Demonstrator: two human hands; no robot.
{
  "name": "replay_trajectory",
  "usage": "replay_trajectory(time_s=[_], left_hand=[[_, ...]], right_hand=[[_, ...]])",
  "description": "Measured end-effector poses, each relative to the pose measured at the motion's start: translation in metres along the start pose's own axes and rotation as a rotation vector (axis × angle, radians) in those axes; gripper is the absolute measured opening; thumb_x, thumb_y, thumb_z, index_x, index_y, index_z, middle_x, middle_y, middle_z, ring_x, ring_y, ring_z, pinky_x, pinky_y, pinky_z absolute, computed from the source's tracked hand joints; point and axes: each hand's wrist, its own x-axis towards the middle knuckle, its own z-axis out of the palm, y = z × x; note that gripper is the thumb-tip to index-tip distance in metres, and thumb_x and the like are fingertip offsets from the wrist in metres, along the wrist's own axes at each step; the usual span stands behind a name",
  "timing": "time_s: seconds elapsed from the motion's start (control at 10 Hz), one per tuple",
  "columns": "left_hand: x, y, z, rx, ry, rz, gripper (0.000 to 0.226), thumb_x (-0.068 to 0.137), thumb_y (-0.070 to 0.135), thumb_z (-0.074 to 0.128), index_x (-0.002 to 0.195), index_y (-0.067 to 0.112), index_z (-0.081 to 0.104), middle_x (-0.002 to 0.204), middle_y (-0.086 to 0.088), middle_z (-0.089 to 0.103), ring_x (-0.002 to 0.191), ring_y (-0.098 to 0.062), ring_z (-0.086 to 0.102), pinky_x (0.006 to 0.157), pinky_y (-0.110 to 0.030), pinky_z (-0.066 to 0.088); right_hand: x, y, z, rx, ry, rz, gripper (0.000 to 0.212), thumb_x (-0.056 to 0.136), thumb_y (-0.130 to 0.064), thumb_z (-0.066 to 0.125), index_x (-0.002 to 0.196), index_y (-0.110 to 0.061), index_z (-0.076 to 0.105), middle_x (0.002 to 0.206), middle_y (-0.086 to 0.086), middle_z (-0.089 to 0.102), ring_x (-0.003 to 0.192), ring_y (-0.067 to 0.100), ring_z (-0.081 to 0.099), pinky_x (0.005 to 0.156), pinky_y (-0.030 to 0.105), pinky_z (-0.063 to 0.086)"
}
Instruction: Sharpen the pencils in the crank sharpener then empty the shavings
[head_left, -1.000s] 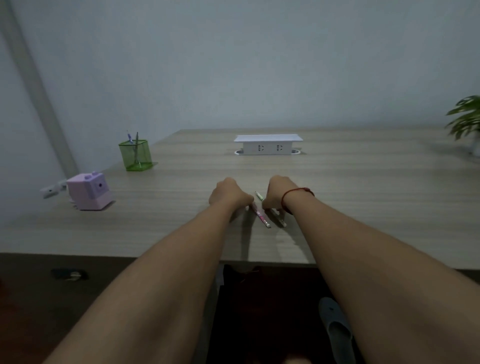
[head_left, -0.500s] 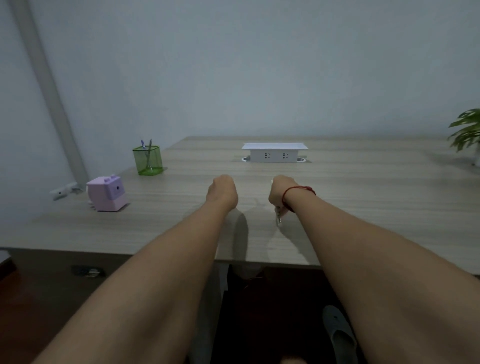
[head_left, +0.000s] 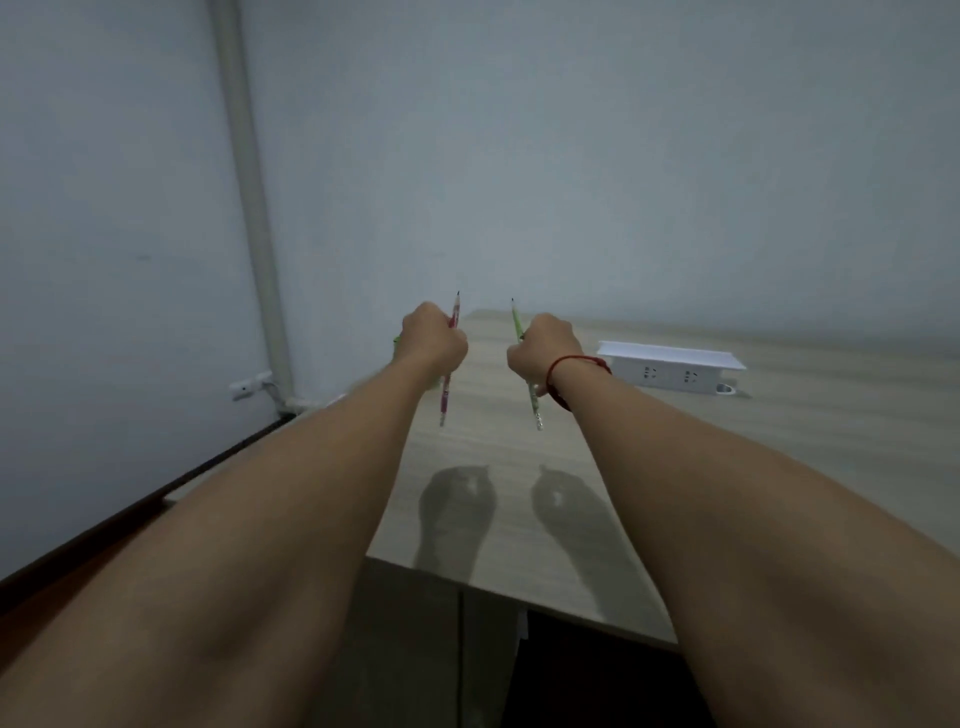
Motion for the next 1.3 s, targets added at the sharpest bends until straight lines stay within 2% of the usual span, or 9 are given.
replay_trajectory(time_s=[0.3,0.4,0.5,0.7,0.9,1.0,1.1,1.2,1.3], left_hand=[[0.085,-0.057,-0.027,-0.125,0.162,0.046,0.022,0.087,0.015,0.062,0.105,0.004,0.057,0.097,-0.012,0.064,0.078,-0.02,0.06,0.069,-0.031,0.052],[0.116,-0.065,-0.025,-0.128,0.223,0.106,0.021,0.088,0.014,0.06,0.108,0.007,0.057,0.087,-0.006,0.064,0.077,-0.019,0.061,0.072,-0.032,0.054],[0.149,-0.074,-0.018,-0.147,0.297,0.138,0.02,0.088,0.012,0.057,0.107,0.008,0.058,0.081,-0.001,0.06,0.078,-0.02,0.061,0.076,-0.036,0.056],[0.21,-0.102,0.009,-0.192,0.374,0.155,0.02,0.086,0.008,0.059,0.105,0.006,0.054,0.09,-0.003,0.059,0.085,-0.025,0.065,0.08,-0.039,0.057],[0.238,-0.136,0.047,-0.097,0.312,0.079,0.017,0.085,0.008,0.06,0.102,0.005,0.059,0.094,-0.008,0.063,0.082,-0.021,0.061,0.074,-0.03,0.053],[0.242,-0.148,0.06,0.001,0.161,-0.043,0.007,0.083,0.009,0.062,0.088,0.004,0.064,0.092,-0.011,0.066,0.084,-0.026,0.066,0.077,-0.035,0.056],[0.241,-0.148,0.059,0.035,0.065,-0.136,0.015,0.083,0.014,0.063,0.077,0.005,0.055,0.094,-0.019,0.063,0.095,-0.036,0.065,0.065,-0.032,0.052],[0.238,-0.134,0.048,0.07,0.04,-0.154,0.028,0.087,0.019,0.061,0.104,-0.002,0.056,0.115,-0.024,0.058,0.101,-0.036,0.062,0.076,-0.04,0.052],[0.216,-0.108,0.025,0.12,0.001,-0.146,0.036,0.09,0.026,0.057,0.111,-0.002,0.054,0.116,-0.017,0.059,0.094,-0.03,0.057,0.075,-0.033,0.046]], right_hand=[[0.089,-0.05,0.069,0.043,-0.034,-0.095,0.016,0.089,-0.02,0.056,0.086,-0.005,0.052,0.094,0.015,0.057,0.086,0.034,0.064,0.075,0.038,0.057],[0.125,-0.058,0.083,0.073,0.054,-0.138,0.013,0.088,-0.017,0.057,0.093,-0.006,0.058,0.1,0.014,0.063,0.084,0.029,0.059,0.067,0.028,0.045],[0.159,-0.065,0.093,0.153,0.144,-0.175,0.023,0.09,-0.014,0.057,0.11,-0.002,0.057,0.112,0.014,0.061,0.095,0.029,0.061,0.072,0.028,0.045],[0.22,-0.064,0.126,0.253,0.253,-0.236,0.024,0.089,-0.005,0.054,0.113,-0.004,0.053,0.106,0.016,0.063,0.092,0.032,0.064,0.077,0.036,0.054],[0.254,-0.05,0.174,0.288,0.195,-0.156,0.019,0.091,-0.015,0.053,0.106,-0.003,0.06,0.104,0.012,0.062,0.088,0.029,0.063,0.073,0.032,0.05],[0.263,-0.046,0.192,0.206,0.09,-0.099,0.014,0.089,-0.019,0.057,0.088,-0.005,0.06,0.095,0.012,0.062,0.08,0.029,0.059,0.067,0.031,0.049],[0.26,-0.047,0.191,0.142,-0.023,-0.043,0.033,0.09,-0.024,0.059,0.064,-0.013,0.042,0.076,0.006,0.052,0.075,0.026,0.051,0.06,0.029,0.039],[0.248,-0.054,0.169,0.129,-0.045,-0.052,0.037,0.09,-0.028,0.058,0.063,-0.015,0.038,0.066,0.001,0.044,0.067,0.023,0.048,0.057,0.028,0.038],[0.22,-0.063,0.132,0.042,-0.027,-0.094,0.028,0.091,-0.029,0.055,0.073,-0.011,0.044,0.085,0.007,0.051,0.079,0.026,0.05,0.069,0.032,0.042]])
